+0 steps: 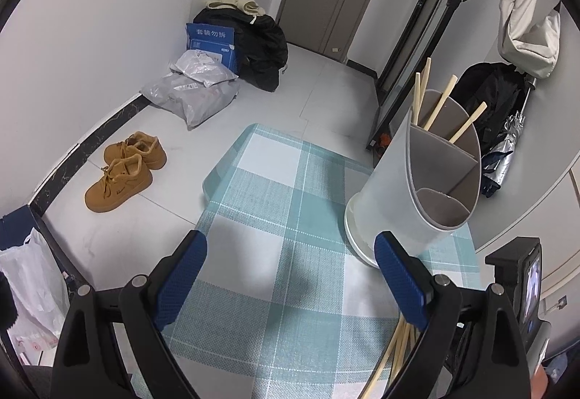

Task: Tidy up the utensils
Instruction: 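Lower the right tool onto the chopstick pile and close on one chopstick, then close the left tool on a chopstick while the right tool holds its chopstick, then lift both held chopsticks and carry them above the utensil holder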

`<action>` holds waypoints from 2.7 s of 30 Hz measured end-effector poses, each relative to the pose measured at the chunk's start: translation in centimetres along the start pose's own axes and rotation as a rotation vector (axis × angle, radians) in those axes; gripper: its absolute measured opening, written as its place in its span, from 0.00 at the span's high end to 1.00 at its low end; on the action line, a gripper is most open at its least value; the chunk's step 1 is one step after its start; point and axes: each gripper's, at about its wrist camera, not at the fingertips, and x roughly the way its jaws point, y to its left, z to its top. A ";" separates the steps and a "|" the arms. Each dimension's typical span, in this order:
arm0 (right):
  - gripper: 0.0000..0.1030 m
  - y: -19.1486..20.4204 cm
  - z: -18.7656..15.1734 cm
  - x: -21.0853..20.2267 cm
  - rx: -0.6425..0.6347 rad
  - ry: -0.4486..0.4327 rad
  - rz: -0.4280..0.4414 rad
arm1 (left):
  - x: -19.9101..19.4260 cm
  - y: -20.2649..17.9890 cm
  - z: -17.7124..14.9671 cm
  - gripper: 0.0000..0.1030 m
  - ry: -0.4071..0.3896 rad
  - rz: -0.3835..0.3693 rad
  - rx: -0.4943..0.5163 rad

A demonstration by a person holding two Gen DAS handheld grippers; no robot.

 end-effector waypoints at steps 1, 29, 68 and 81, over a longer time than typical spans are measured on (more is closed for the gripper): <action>0.92 0.0 0.0 0.0 0.006 -0.002 0.013 | 0.0 -0.1 0.0 0.12 0.001 0.002 0.001; 0.94 -16.1 -4.7 -5.9 0.631 -0.346 0.431 | 2.9 -6.1 -6.6 0.12 0.261 -0.062 0.345; 0.94 -18.6 -7.5 -5.7 0.730 -0.454 0.570 | 7.5 -14.7 -7.4 1.00 0.412 0.029 0.704; 0.94 -17.6 -7.7 -7.7 0.680 -0.530 0.549 | 0.3 -14.6 -4.2 1.00 0.234 -0.080 0.595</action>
